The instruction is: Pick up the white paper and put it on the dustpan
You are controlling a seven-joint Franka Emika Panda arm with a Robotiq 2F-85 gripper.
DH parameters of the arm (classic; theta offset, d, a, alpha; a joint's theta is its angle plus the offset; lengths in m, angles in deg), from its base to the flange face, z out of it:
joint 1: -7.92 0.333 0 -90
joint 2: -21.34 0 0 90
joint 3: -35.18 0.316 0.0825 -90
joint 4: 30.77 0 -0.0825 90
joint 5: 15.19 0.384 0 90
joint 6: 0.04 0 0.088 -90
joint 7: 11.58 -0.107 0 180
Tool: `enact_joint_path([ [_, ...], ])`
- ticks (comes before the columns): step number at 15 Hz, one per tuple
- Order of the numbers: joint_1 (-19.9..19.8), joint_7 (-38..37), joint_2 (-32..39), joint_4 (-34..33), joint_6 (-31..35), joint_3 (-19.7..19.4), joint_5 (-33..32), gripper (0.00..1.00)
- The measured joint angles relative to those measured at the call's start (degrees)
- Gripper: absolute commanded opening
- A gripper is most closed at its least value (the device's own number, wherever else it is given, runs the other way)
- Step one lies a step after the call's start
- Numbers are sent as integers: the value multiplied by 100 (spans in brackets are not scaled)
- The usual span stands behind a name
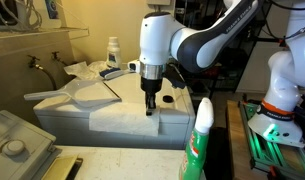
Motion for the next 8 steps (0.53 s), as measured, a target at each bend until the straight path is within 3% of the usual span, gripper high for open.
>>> enact_joint_path([
  [7, -7, -496, -47, -6, -81, -369, -88, 7],
  [8, -9, -570, -49, -6, -145, -446, -106, 32],
])
